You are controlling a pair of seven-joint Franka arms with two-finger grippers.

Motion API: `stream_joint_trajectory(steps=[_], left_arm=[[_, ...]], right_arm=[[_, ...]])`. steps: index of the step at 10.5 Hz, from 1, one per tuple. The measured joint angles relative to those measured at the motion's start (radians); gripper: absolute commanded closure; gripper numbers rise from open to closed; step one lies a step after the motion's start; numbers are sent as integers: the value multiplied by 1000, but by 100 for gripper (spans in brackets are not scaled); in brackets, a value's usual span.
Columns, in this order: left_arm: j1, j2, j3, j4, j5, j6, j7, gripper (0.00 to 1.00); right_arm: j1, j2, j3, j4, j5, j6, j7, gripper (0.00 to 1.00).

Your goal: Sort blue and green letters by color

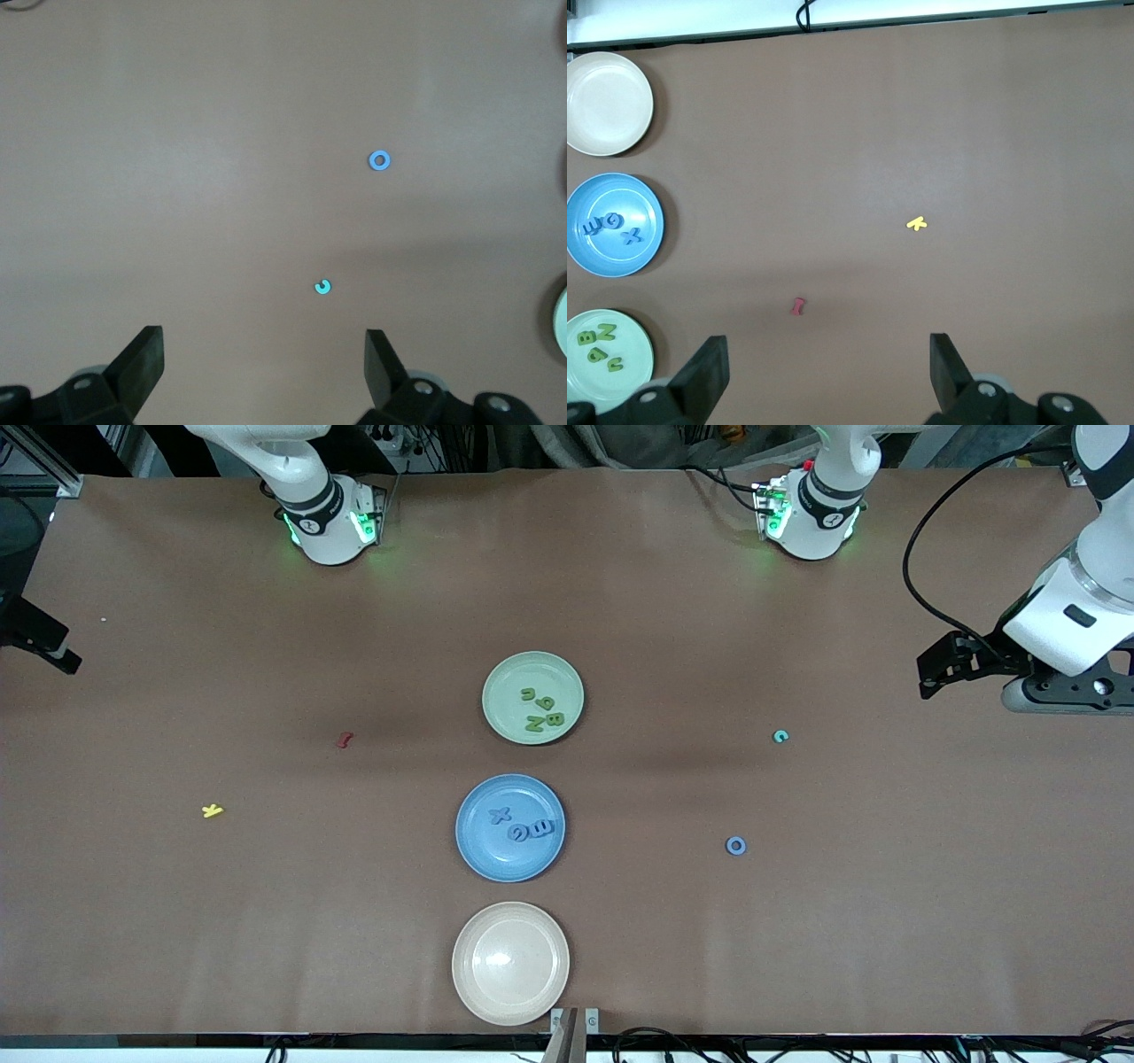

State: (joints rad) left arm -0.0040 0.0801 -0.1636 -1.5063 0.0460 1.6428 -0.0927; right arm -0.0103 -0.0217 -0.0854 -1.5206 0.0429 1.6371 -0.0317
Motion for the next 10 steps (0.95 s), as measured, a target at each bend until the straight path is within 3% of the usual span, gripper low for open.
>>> stream_joint_trajectory(steps=[10], left_arm=[[5,-7,3,7,-49,-44,0,0]], right_arm=[[32,34,-55,27,-7,-88,0,0]])
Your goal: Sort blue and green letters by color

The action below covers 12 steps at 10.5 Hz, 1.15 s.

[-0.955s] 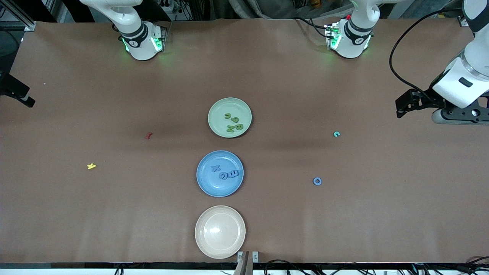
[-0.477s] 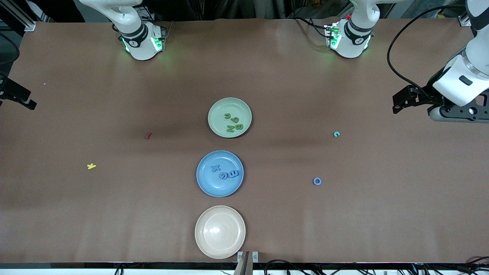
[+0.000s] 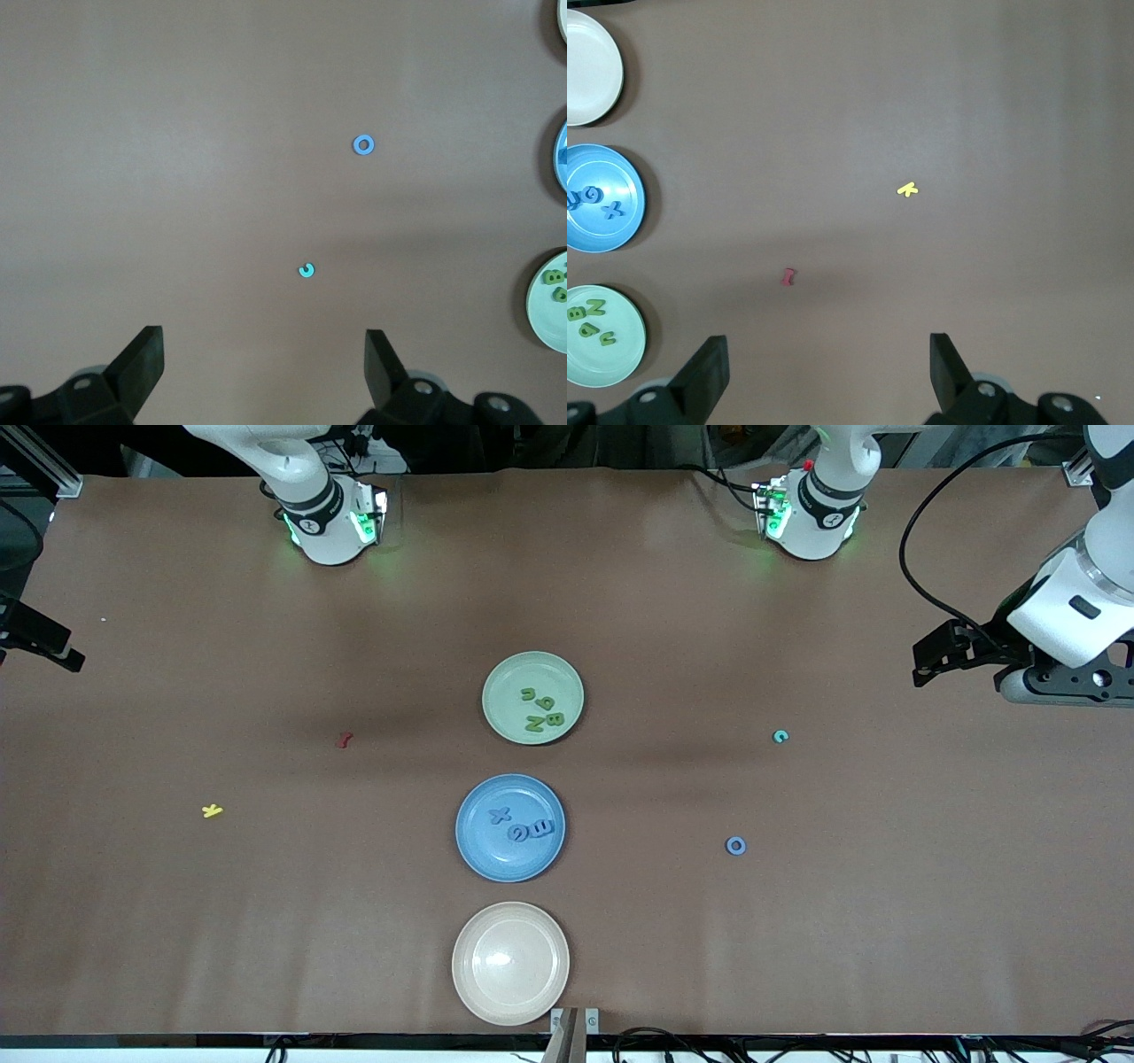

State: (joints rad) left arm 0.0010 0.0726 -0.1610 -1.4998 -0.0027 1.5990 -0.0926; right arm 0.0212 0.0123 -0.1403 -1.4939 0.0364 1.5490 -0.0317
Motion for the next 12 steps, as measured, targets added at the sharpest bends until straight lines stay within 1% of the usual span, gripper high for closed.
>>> stream_joint_trajectory(steps=[2,4,5,6,9,10,12], left_arm=[[0,0,0,0,-1,-2,0,0],[-5,12,-1,-8,-63,3,0,0],[-20,35,-5,-13,-96,39,-11,0],[-57,74,-10,-20,-108,101,-58,0],[-219,229,-20,-24,-112,319,-260,0],[-254,276,-20,-24,-112,389,-289,0],[-278,366,-19,-23,-112,514,-301,0]], right_arm=[[1,3,0,0,0,-1,0,0],[1,6,0,0,0,-1,0,0],[1,8,0,1,-1,-1,0,0],[1,11,0,2,-1,-1,0,0],[1,21,-1,5,-1,-2,0,0],[2,24,-1,5,-1,-2,0,0],[4,38,-1,5,0,-4,0,0]])
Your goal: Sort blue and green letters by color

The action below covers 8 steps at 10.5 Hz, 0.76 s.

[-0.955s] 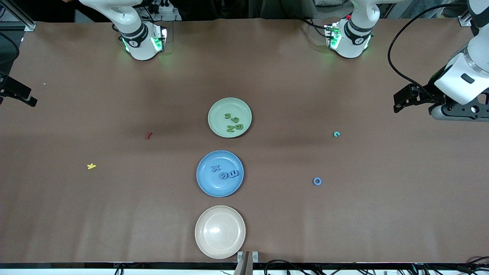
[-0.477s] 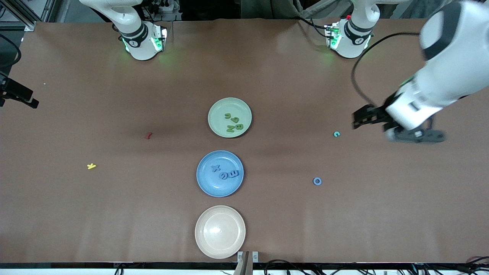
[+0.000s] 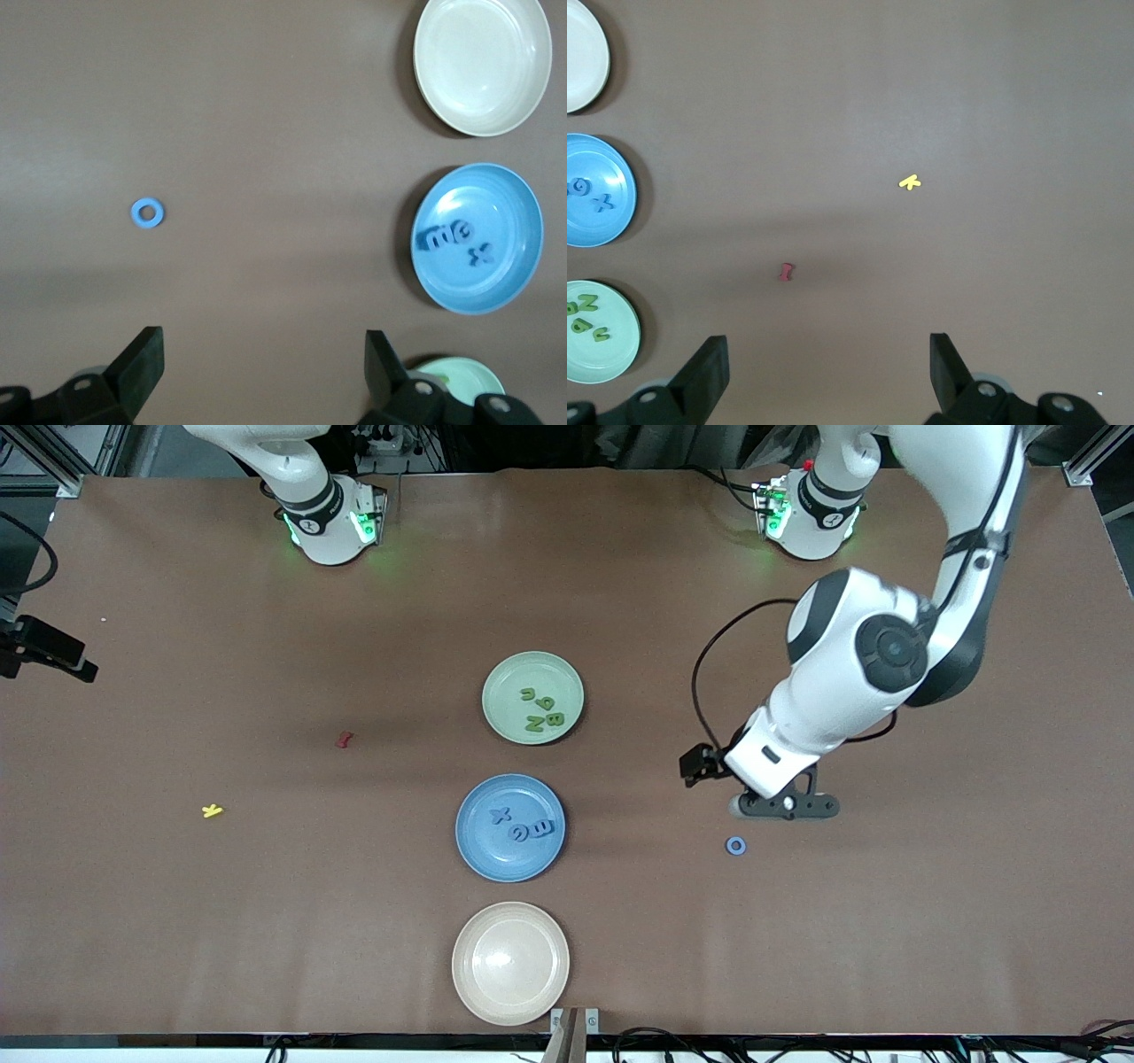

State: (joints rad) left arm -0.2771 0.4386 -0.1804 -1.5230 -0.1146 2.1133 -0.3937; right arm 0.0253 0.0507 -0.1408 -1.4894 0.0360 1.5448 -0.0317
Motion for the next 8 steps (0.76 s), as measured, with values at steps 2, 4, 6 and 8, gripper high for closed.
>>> stream_joint_trajectory(steps=[2,4,6,8], left_arm=[[-39,83,0,1,0,120,-25,0],[-92,147,0,1,0,212,-78,0],[-127,204,1,2,0,300,-89,0],[-148,235,3,4,0,344,-105,0]], right_arm=[[6,36,5,-1,5,1,-1,0],[8,81,38,-33,64,53,-1,0],[12,137,81,-77,76,137,1,0],[16,219,131,-94,82,246,3,0]])
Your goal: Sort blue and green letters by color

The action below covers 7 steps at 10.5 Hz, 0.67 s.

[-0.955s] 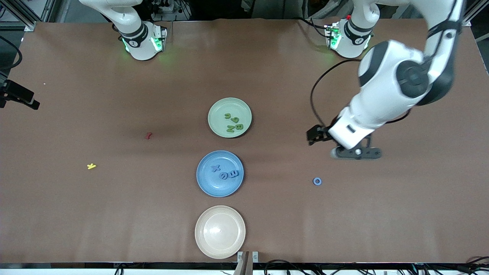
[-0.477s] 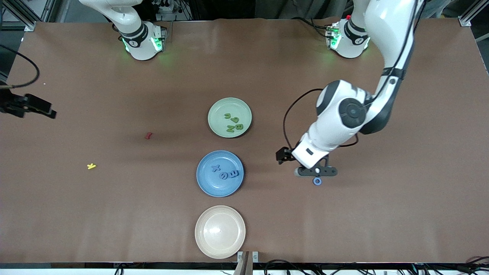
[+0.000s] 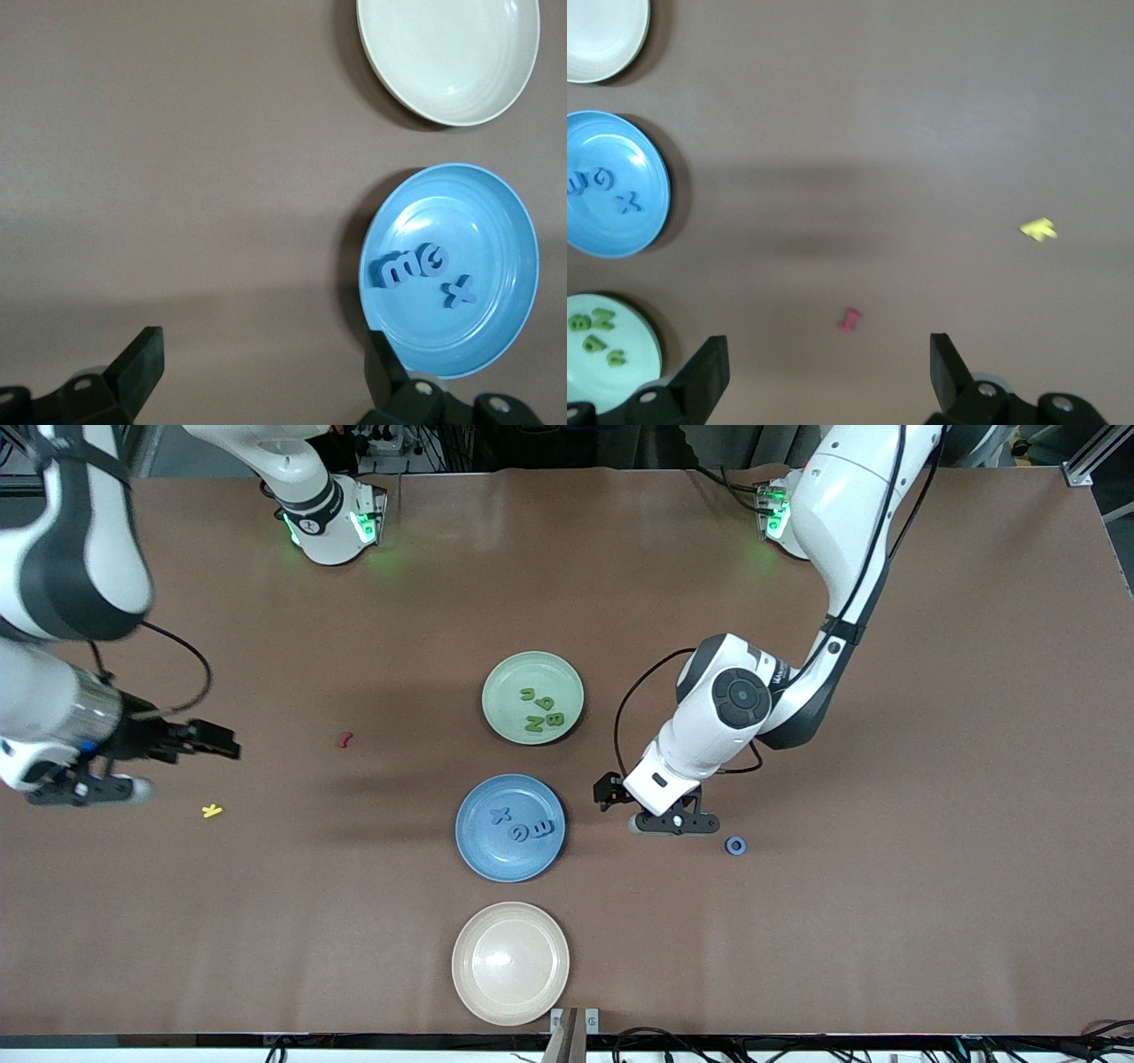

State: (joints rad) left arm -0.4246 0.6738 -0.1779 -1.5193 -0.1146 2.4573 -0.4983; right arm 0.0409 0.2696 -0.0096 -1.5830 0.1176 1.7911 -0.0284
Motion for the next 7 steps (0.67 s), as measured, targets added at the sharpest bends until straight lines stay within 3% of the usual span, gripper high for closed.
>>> stream_joint_trajectory(steps=[3,7], left_arm=[[-4,5,3,5,0,6,0,0],[-21,20,3,5,0,36,-13,0]], right_arm=[[17,155,101,-8,1,200,43,0],[140,286,121,-8,-33,369,172,0]])
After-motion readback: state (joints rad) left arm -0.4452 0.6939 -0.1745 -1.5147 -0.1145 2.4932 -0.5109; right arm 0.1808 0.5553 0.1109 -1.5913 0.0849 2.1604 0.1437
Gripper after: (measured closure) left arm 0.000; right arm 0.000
